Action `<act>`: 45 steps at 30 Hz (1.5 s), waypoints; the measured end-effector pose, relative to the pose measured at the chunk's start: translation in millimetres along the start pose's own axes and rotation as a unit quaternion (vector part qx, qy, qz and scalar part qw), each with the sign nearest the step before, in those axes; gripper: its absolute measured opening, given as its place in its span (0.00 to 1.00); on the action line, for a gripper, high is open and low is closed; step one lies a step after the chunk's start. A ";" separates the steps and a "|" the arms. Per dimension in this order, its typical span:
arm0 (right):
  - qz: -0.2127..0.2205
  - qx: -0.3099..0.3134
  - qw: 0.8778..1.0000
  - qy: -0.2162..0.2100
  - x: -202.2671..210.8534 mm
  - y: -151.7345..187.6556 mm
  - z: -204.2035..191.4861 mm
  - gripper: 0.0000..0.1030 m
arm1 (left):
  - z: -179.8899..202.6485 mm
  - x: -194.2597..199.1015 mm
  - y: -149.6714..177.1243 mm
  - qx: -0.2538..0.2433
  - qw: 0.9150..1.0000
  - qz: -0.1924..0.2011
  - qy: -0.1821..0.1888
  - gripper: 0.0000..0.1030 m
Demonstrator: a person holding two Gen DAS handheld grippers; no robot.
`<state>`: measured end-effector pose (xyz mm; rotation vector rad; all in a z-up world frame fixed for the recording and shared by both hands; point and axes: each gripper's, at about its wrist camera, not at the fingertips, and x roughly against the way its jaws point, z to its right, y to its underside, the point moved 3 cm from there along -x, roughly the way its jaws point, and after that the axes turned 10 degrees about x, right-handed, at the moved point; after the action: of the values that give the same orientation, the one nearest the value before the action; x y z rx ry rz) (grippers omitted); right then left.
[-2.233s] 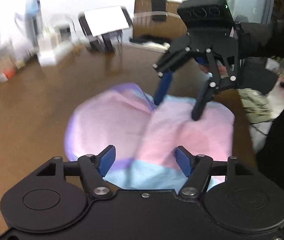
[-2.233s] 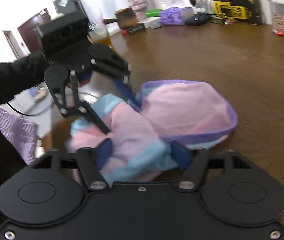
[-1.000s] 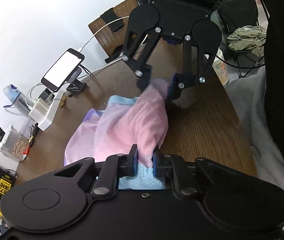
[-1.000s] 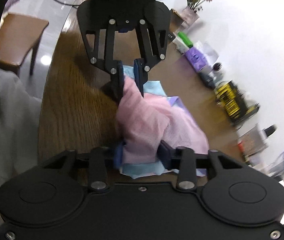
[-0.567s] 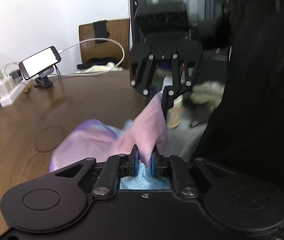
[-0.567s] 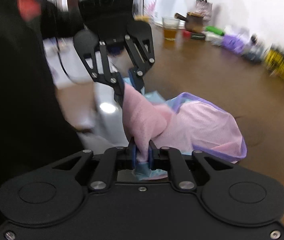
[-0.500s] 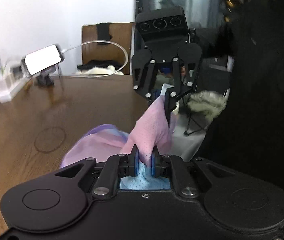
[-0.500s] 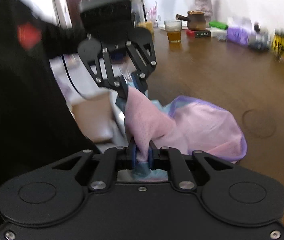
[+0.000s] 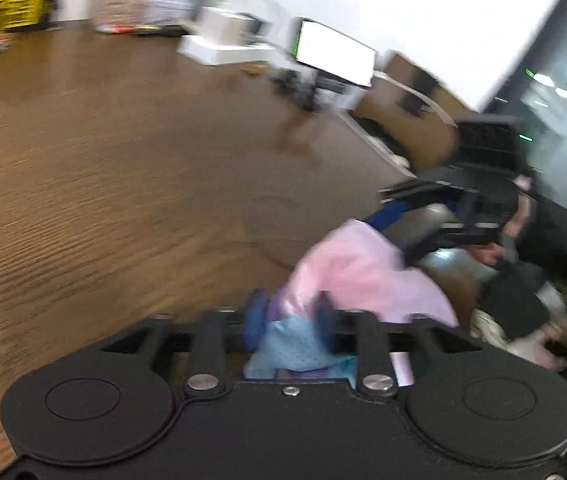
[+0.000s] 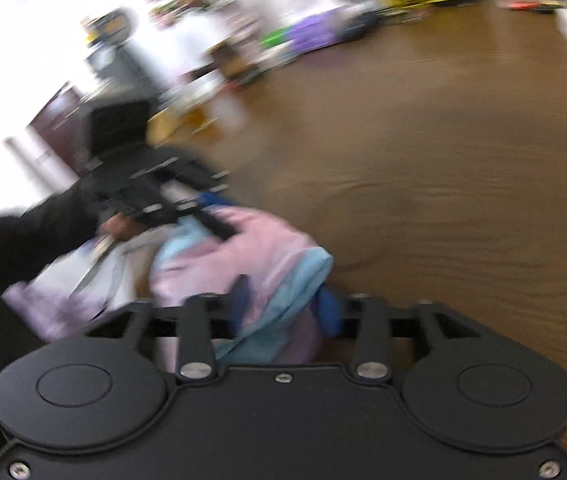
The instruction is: Fold clothes
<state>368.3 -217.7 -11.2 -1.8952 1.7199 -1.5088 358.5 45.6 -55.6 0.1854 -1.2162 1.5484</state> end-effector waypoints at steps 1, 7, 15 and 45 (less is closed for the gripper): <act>0.005 -0.002 1.000 0.005 1.9 1.8 -0.5 0.76 | 0.4 4.2 1.5 -0.005 1.000 0.010 -0.016 0.67; 0.018 0.004 0.999 0.039 16.6 21.1 -36.4 0.76 | 8.9 51.8 9.4 0.020 0.996 0.052 -0.075 0.72; 0.036 -0.056 0.996 0.057 -3.2 36.7 -53.4 0.75 | 23.3 37.0 52.3 0.110 0.990 0.039 -0.077 0.76; 0.068 -0.120 0.990 0.015 -21.2 29.9 -29.8 0.21 | 28.0 28.4 60.9 0.142 0.975 0.129 -0.115 0.29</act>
<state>330.7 -195.7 -29.3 -1.8225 2.0807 -1.3397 285.9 50.5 -59.5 0.4177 -1.2279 1.9718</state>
